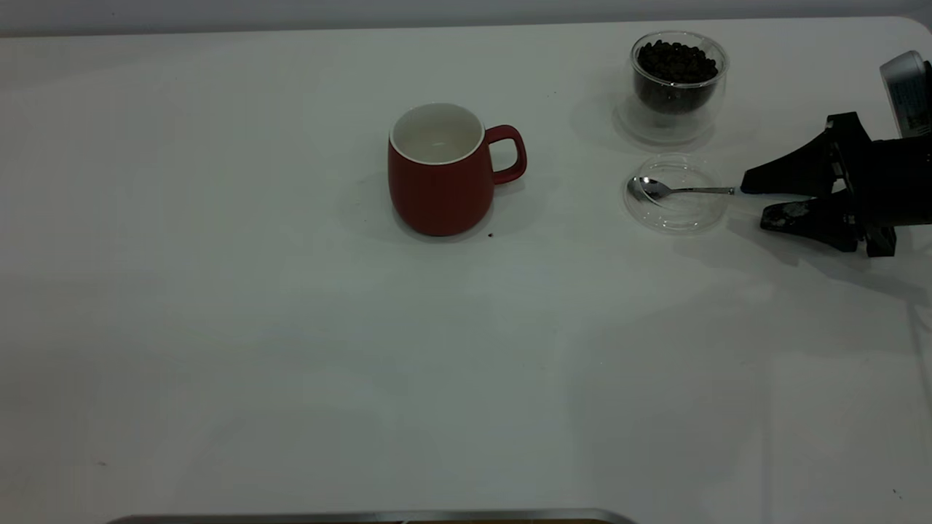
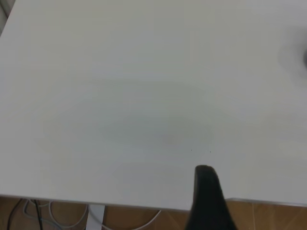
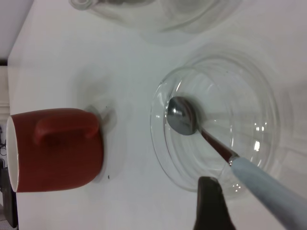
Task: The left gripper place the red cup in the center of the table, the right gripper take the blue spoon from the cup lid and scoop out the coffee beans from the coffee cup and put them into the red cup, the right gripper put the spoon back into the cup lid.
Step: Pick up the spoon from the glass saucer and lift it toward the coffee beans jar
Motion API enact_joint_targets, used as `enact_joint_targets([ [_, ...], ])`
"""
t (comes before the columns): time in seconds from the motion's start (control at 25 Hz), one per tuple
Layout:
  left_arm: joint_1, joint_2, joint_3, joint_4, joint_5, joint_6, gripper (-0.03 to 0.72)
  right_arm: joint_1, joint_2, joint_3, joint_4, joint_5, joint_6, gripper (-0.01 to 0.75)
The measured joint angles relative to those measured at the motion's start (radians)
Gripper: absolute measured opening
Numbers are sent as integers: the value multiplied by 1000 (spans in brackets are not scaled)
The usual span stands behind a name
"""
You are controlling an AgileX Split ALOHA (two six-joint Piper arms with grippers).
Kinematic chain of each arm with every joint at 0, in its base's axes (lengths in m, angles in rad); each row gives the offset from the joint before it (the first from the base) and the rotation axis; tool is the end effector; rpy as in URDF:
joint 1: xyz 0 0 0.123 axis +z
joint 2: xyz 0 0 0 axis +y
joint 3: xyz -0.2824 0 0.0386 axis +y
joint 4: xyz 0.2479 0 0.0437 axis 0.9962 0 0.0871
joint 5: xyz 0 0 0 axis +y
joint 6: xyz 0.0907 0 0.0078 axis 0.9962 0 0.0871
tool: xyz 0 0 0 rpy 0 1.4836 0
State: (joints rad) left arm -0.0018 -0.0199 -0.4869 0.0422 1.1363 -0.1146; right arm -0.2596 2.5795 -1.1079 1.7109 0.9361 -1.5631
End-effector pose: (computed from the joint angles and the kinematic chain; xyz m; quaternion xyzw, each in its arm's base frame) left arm -0.0097 0.0035 0.2675 -0.0507 0.8690 -0.0076 0.4922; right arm 0.3546 -0.0190 -0.0525 0.1378 0.8729 0.4359 0.1704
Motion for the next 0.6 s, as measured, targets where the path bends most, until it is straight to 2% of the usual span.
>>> enact_joint_targets([
  [0.36, 0, 0, 0, 0, 0, -1, 561, 0, 0, 0, 1, 0, 0, 519],
  [0.6, 0, 0, 0, 0, 0, -1, 561, 0, 0, 0, 20, 11, 0, 489],
])
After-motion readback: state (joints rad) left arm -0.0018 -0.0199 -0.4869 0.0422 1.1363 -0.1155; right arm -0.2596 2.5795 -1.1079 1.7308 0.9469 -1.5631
